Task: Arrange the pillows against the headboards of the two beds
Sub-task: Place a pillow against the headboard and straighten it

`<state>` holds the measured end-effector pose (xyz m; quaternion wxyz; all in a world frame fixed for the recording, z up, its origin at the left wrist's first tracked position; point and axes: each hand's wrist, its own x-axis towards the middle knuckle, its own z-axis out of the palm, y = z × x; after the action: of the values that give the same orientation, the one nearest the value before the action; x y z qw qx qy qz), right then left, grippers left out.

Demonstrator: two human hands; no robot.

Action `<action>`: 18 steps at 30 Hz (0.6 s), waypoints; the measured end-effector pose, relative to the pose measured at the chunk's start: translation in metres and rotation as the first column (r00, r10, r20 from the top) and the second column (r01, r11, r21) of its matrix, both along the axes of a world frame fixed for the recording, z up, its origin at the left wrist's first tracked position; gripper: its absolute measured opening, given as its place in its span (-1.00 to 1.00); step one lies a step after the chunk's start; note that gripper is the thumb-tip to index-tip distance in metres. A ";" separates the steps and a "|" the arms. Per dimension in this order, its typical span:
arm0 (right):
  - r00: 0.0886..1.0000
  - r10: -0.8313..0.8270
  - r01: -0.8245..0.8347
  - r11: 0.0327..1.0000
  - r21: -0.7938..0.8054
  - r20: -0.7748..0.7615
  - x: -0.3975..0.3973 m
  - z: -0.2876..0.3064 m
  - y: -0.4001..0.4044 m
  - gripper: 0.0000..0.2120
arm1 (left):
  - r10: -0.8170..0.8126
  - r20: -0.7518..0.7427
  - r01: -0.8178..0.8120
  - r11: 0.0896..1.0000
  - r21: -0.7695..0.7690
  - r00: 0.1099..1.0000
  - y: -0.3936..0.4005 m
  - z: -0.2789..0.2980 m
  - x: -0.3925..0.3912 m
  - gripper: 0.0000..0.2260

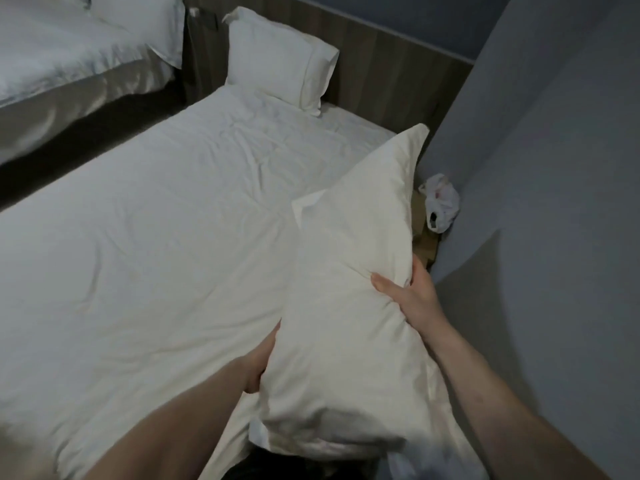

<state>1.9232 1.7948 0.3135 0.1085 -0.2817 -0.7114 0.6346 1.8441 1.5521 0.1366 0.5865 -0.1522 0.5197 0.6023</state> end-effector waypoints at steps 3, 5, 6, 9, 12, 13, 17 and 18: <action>0.995 0.035 -0.043 0.995 0.089 0.095 -0.009 -0.008 0.042 -0.51 | 0.062 -0.191 -0.098 0.979 -0.182 0.980 0.014 0.014 -0.060 -0.15; 0.985 0.034 -0.064 0.982 0.177 0.167 -0.013 -0.018 0.071 -0.57 | 0.151 -0.375 -0.259 0.931 -0.256 0.915 0.018 0.032 -0.108 0.10; 0.978 0.036 -0.078 0.977 0.200 0.205 -0.016 -0.023 0.084 -0.60 | 0.158 -0.473 -0.301 0.923 -0.242 0.866 0.022 0.050 -0.130 0.05; 0.952 0.067 -0.107 0.987 0.119 0.298 -0.032 -0.036 0.103 -0.74 | 0.129 -0.702 -0.314 0.939 -0.140 0.700 0.044 0.116 -0.185 -0.33; 0.798 0.218 -0.247 0.969 -0.025 0.562 -0.047 -0.054 0.120 -0.80 | 0.069 -0.809 -0.257 0.961 -0.103 0.583 0.080 0.160 -0.219 -0.62; 0.708 0.286 -0.316 0.946 -0.073 0.645 -0.052 -0.058 0.127 -0.78 | 0.057 -0.827 -0.229 0.969 -0.088 0.559 0.094 0.172 -0.224 -0.70; 0.727 0.258 -0.375 0.925 0.054 0.636 -0.109 -0.047 0.169 -0.70 | -0.090 -0.903 -0.055 0.991 -0.125 0.420 0.148 0.196 -0.229 -0.80; 0.808 0.191 -0.312 0.941 0.130 0.557 -0.130 -0.035 0.182 -0.67 | -0.142 -0.910 -0.003 0.988 -0.155 0.390 0.158 0.197 -0.230 -0.78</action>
<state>1.7936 1.9771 0.2782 -0.1504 -0.3368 -0.8087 0.4581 1.6137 1.7105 0.3338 0.2164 0.1885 0.8008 0.5256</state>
